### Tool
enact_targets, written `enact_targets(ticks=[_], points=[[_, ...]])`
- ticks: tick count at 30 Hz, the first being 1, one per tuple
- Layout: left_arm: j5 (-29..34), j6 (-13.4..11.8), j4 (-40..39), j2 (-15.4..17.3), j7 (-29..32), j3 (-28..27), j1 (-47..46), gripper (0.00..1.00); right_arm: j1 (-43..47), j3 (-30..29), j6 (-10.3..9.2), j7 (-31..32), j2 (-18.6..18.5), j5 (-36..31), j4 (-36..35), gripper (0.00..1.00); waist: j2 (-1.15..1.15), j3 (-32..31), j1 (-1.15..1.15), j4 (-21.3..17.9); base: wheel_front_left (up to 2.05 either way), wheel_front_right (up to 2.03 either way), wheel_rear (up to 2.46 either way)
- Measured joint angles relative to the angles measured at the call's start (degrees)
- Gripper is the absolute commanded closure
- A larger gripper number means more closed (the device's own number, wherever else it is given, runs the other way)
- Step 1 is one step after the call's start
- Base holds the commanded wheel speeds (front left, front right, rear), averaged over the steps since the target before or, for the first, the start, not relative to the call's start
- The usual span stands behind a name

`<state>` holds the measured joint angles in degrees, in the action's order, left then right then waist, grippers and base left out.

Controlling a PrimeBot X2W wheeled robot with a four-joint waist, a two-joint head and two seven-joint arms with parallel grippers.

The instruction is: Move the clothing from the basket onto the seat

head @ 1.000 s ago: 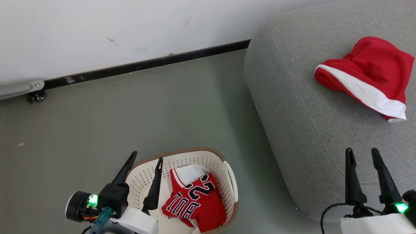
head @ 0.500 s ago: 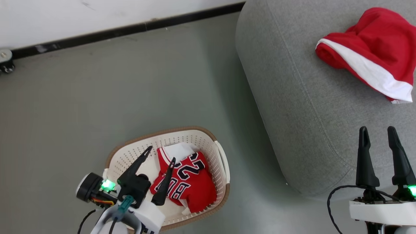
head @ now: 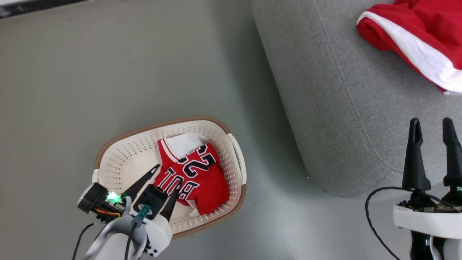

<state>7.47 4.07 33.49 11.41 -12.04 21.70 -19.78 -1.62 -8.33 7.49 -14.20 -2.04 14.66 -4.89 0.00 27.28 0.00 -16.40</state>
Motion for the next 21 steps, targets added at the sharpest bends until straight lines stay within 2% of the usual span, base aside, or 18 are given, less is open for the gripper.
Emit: enact_targets(ticks=[7,21], points=[[1.8,0.2,4.1,2.3,1.0,0.5,-2.7,0.00,-2.6,-0.4,0.00,0.0,0.0,1.3,-1.8,0.00,0.00,4.0,0.00,-1.1,0.00,0.00,0.00],[7.3,0.6,9.0,4.5,1.5,4.6,-9.3,0.00,-7.0,-2.5,0.00,0.0,0.0,4.7,-4.1,0.00,0.00,11.3,0.00,-3.8,0.00,0.00,0.00]])
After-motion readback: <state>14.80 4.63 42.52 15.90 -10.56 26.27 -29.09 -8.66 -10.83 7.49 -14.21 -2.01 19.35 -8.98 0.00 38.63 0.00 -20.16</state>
